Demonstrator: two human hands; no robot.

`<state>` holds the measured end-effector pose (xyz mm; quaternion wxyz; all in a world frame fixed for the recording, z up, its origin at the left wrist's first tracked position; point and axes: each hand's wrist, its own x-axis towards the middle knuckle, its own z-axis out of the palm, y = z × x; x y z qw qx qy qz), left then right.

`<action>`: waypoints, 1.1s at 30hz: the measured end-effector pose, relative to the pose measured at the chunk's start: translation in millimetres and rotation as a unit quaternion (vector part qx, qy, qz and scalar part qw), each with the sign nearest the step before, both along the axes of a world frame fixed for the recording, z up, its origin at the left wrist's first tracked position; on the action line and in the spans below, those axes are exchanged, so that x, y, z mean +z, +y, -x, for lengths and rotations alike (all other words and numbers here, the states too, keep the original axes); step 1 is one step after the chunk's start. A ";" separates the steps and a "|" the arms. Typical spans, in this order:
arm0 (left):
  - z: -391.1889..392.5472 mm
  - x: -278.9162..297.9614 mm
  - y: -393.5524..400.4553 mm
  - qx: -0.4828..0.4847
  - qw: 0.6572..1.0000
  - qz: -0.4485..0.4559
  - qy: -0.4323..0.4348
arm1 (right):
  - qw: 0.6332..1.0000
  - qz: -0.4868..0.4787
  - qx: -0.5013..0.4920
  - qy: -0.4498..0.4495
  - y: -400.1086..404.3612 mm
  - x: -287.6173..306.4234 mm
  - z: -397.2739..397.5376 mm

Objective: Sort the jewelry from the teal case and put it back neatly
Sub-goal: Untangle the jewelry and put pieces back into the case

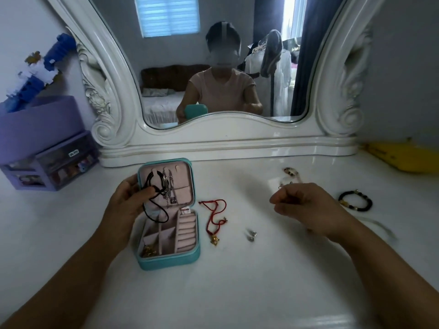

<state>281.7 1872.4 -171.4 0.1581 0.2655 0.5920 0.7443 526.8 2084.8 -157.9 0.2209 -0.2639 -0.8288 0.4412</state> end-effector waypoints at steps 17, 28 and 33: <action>-30.7 1.4 2.1 0.149 0.706 0.185 0.667 | 0.994 -0.053 -0.084 0.039 34.0 -2.4 -45.8; -72.8 0.7 62.3 -0.090 0.726 0.113 0.672 | 0.976 -0.176 0.037 -0.123 26.8 -8.7 -59.9; -68.8 -3.4 64.0 -0.105 0.759 0.108 0.633 | 0.958 -0.248 0.025 -0.144 34.5 -14.1 -53.3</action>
